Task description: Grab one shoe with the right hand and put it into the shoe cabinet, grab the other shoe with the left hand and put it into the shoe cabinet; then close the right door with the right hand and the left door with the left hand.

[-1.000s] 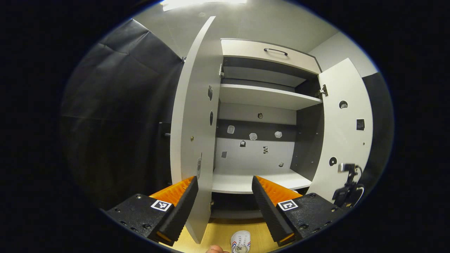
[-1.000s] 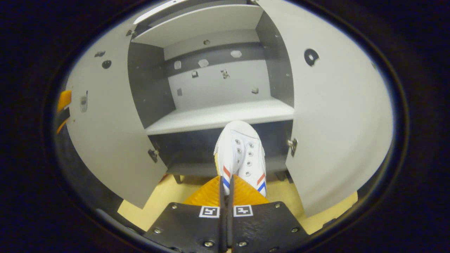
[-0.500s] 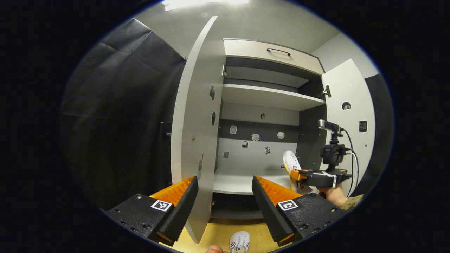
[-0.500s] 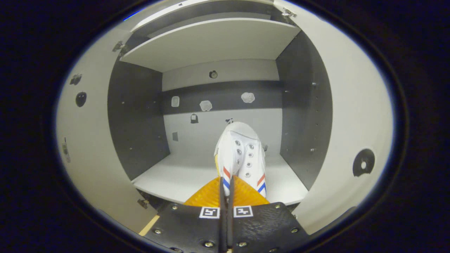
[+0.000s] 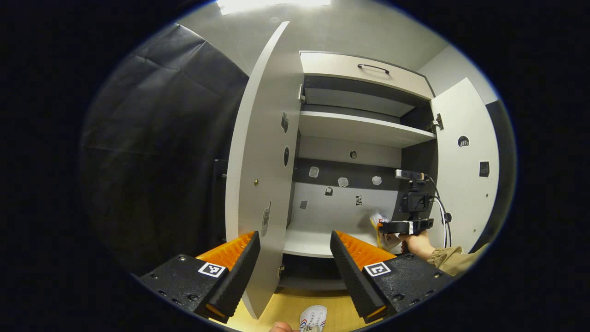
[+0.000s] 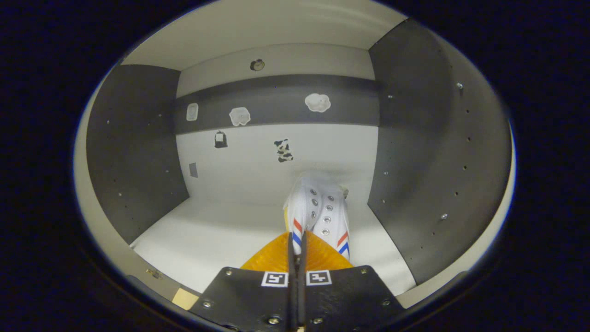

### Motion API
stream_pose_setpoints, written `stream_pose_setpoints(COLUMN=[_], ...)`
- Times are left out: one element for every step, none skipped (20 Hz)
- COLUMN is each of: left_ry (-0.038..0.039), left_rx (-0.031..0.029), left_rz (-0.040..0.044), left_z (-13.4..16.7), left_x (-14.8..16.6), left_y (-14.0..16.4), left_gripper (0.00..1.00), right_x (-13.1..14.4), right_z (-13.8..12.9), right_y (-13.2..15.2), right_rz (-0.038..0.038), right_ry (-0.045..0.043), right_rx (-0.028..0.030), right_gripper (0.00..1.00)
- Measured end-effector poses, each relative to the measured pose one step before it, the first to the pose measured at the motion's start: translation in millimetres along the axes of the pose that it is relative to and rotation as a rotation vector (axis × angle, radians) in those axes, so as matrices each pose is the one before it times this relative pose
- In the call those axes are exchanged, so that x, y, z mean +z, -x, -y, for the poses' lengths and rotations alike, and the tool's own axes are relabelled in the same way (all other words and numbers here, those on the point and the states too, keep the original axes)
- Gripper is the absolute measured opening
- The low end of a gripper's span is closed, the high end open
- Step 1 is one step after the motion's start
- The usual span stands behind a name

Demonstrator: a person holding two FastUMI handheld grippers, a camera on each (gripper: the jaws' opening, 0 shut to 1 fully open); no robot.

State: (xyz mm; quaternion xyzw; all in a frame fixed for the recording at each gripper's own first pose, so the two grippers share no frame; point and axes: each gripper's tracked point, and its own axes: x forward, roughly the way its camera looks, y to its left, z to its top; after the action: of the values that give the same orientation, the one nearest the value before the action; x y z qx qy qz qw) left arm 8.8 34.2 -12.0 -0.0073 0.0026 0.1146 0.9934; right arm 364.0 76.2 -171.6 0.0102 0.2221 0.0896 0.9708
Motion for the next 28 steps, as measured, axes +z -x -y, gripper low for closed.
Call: stream_pose_setpoints(left_ry=[0.00169, 0.00114, 0.00008, -0.00113, -0.00165, -0.00162, -0.00074, -0.00032, -0.00053, -0.00274, -0.00515, -0.00838, -0.00923, -0.00865, -0.00432, -0.00077, 0.00053, -0.00009, -0.00496, -0.00994, -0.00994, -0.00390, 0.00115, 0.00025, -0.00613, -0.00811, -0.00751, -0.00294], left_rx=[0.00616, 0.00607, 0.00646, 0.00648, 0.00554, 0.00446, 0.00423, 0.00361, 0.00383, 0.00360, 0.00188, 0.00106, 0.00084, 0.00003, -0.00068, -0.00310, -0.00401, -0.00341, -0.00364, -0.00479, -0.00506, -0.00573, -0.00813, -0.00766, -0.00812, -0.00978, -0.01289, -0.01358], left_rz=[0.00114, 0.00147, 0.00048, -0.00014, -0.00054, 0.00003, 0.00005, -0.00023, 0.00072, 0.00012, 0.00062, 0.00016, -0.00130, -0.00039, -0.00155, 0.00048, 0.00187, -0.00042, 0.00180, -0.00124, -0.00977, -0.01260, -0.01299, -0.00621, -0.00367, -0.00592, -0.01159, -0.00976], left_z=[-0.18, 0.00, -0.28, -0.27, 0.29, -0.12, -0.16, -0.10, 0.08, -0.82, 0.14, -0.30, 0.66, 0.51, 0.16, 0.04, 0.12, 0.48, 0.14, -0.12, 0.42, 0.44, 0.53, 1.37, 1.25, 1.97, 3.19, 3.66], left_x=[-0.26, 0.71, -1.01, 0.24, -0.68, 0.21, -0.07, -0.13, -0.49, -0.08, -0.77, -0.11, -0.88, -0.06, -0.31, 0.52, -0.19, -0.16, -0.95, -1.30, -3.10, -3.53, -4.65, -3.57, -3.42, -4.39, -6.65, -5.37], left_y=[-0.57, -0.20, -0.29, -0.63, -0.06, 0.07, 0.10, -0.20, 0.12, -0.09, -0.28, -0.66, 0.09, 0.84, 0.32, -0.02, 0.33, -0.35, 0.46, -0.70, -0.04, -0.26, -0.59, -0.70, -0.19, -0.74, -0.83, -1.11], left_gripper=[0.94, 0.94, 0.93, 0.93, 0.94, 0.94, 0.94, 0.94, 0.94, 0.94, 0.94, 0.94, 0.94, 0.94, 0.94, 0.93, 0.93, 0.93, 0.93, 0.93, 0.94, 0.92, 0.93, 0.94, 0.94, 0.94, 0.94, 0.94], right_x=[-4.25, -3.24, -3.26, -2.30, -3.11, -1.74, -2.31, 1.79, -0.64, 0.44, 0.25, 3.22, 1.37, 4.61, 4.89, 7.96, 8.49, 11.60, 11.72, 13.49, 12.47, 13.21, 11.58, 13.26, 11.66, 9.73, 7.66, 8.14], right_z=[-1.72, -0.44, -0.64, -1.52, -0.33, -0.13, -0.49, 1.22, 1.65, 1.41, -2.06, -3.52, -2.58, -0.54, 0.98, -3.69, -2.13, -3.87, -5.89, -5.52, -4.94, -4.95, -3.25, -2.98, -1.34, -1.29, -0.69, -1.27], right_y=[-0.88, -2.86, -6.83, -5.98, -4.05, -1.82, -0.98, 0.18, -3.71, -0.13, 2.44, 1.11, 4.43, 8.64, 6.70, 8.37, 11.97, 14.71, 14.38, 18.00, 19.24, 20.67, 19.31, 17.04, 18.04, 17.57, 16.50, 16.21], right_rz=[-0.01427, -0.01132, -0.01020, -0.00812, -0.00711, -0.00588, -0.00926, -0.00231, -0.00342, 0.00059, 0.00252, 0.00632, 0.00850, 0.00895, 0.01977, 0.02465, 0.02799, 0.03139, 0.03230, 0.03019, 0.02407, 0.02170, 0.02594, 0.02844, 0.02510, 0.01849, 0.01499, 0.01224], right_ry=[-0.01201, -0.00677, -0.00183, -0.00058, -0.00042, -0.00258, -0.00735, -0.01198, -0.01013, -0.00597, -0.00286, -0.00192, 0.00012, 0.00684, 0.01212, 0.01207, 0.00892, 0.00424, 0.00108, -0.00574, -0.01052, -0.01036, -0.00399, 0.00106, 0.00844, 0.01046, 0.00788, 0.00653], right_rx=[0.00270, 0.00353, 0.00155, 0.00127, -0.00068, -0.00155, -0.00027, -0.00578, -0.00649, 0.00112, 0.01170, 0.01133, 0.01161, -0.00207, -0.00220, 0.00442, 0.00655, 0.01357, 0.01513, 0.01776, 0.01757, 0.01321, 0.01125, 0.00643, 0.00478, -0.00010, -0.00058, 0.00010], right_gripper=[0.00, 0.00, 0.00, 0.00, 0.02, 0.00, 0.00, 0.01, 0.01, 0.03, 0.06, 0.11, 0.14, 0.24, 0.28, 0.37, 0.37, 0.37, 0.37, 0.37, 0.37, 0.37, 0.37, 0.37, 0.37, 0.37, 0.37, 0.37])
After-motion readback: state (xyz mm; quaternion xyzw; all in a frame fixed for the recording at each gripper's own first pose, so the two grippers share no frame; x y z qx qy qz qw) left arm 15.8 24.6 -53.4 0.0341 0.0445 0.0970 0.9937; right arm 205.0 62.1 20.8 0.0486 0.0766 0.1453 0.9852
